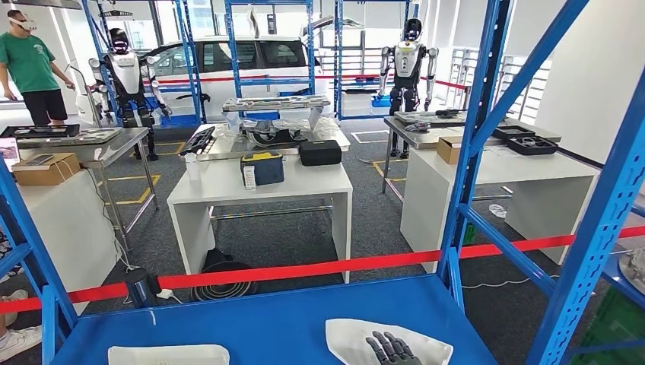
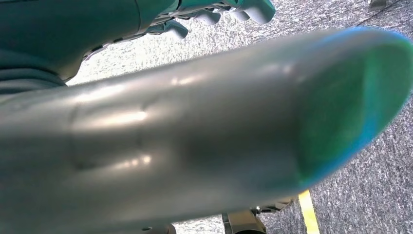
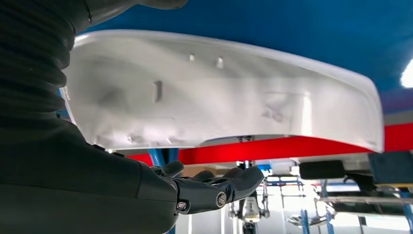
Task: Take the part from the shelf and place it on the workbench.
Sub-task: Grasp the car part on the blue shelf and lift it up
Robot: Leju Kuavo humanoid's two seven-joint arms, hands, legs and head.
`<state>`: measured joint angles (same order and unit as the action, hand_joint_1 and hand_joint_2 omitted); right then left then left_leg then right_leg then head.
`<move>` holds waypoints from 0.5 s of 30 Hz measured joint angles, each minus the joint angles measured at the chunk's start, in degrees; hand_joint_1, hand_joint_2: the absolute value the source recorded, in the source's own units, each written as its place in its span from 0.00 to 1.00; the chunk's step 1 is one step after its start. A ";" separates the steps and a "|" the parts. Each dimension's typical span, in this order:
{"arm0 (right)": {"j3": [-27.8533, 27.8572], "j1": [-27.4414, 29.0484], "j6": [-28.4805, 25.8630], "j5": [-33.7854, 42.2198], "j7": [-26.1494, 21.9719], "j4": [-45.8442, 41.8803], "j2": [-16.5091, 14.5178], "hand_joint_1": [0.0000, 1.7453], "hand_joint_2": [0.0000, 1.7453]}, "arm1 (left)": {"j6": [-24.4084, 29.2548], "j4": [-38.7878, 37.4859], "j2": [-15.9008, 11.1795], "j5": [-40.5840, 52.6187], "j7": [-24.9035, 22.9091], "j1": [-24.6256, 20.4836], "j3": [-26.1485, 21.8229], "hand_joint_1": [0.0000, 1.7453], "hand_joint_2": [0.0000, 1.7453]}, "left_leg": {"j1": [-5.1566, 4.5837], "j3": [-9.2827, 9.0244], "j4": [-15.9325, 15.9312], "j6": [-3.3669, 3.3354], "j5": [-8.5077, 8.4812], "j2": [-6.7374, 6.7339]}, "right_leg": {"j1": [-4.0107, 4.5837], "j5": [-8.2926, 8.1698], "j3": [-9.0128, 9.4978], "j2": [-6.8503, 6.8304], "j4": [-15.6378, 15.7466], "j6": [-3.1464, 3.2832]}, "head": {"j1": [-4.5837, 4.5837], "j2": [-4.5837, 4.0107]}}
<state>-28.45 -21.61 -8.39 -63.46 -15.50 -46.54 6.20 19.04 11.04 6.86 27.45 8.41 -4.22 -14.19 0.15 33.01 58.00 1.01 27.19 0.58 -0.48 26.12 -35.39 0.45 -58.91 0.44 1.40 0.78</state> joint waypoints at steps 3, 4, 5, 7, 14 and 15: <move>0.11 -0.01 0.20 -0.21 0.93 0.80 0.22 0.00 1.00 | 0.00 0.00 0.00 0.05 0.00 -0.01 0.00 0.00 0.00 | 0.00 0.00 0.00 0.00 0.00 -0.01 | 0.00 0.00 0.00 0.00 0.00 0.00 | 0.00 0.01; 0.14 -0.03 0.18 -0.27 1.12 1.02 0.28 0.00 1.00 | 0.00 0.00 0.00 0.06 0.00 -0.01 0.00 0.00 0.00 | 0.00 0.00 0.00 0.00 0.00 -0.01 | 0.00 0.00 0.00 0.00 0.00 0.00 | 0.00 0.00; 0.15 -0.06 0.12 -0.31 1.26 1.19 0.33 0.00 1.00 | 0.00 0.00 0.00 0.06 -0.01 -0.01 0.00 0.00 0.00 | 0.00 0.00 0.00 0.00 0.00 -0.02 | 0.00 0.00 0.00 0.00 0.00 0.00 | 0.00 0.00; 0.16 -0.10 -0.08 -0.32 1.56 1.39 0.41 0.00 1.00 | 0.00 0.00 0.00 0.07 -0.04 -0.01 0.00 0.00 0.00 | 0.00 -0.01 0.00 0.00 0.00 -0.02 | 0.00 0.00 0.01 0.00 0.00 0.00 | 0.00 -0.01; 0.25 -0.16 -0.17 -0.47 1.75 1.54 0.62 0.00 1.00 | 0.00 -0.02 0.00 -0.30 -0.01 0.03 -0.33 0.00 0.00 | 0.00 -0.02 0.00 0.00 0.00 -0.02 | 0.01 0.00 0.03 0.00 0.00 0.00 | 0.00 0.00; 0.27 -0.17 -0.16 -0.49 1.75 1.54 0.63 0.00 1.00 | 0.00 -0.02 0.00 -0.34 0.01 0.04 -0.45 0.00 0.00 | 0.00 -0.03 0.00 0.00 0.00 -0.02 | 0.01 0.00 0.04 0.00 0.00 0.00 | 0.00 0.00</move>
<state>-28.17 -21.78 -8.55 -63.95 -13.75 -45.00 6.83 19.04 11.02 6.86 27.11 8.43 -4.18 -14.64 0.15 32.98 58.00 1.01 27.19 0.57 -0.47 26.12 -35.35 0.46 -58.91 0.44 1.40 0.78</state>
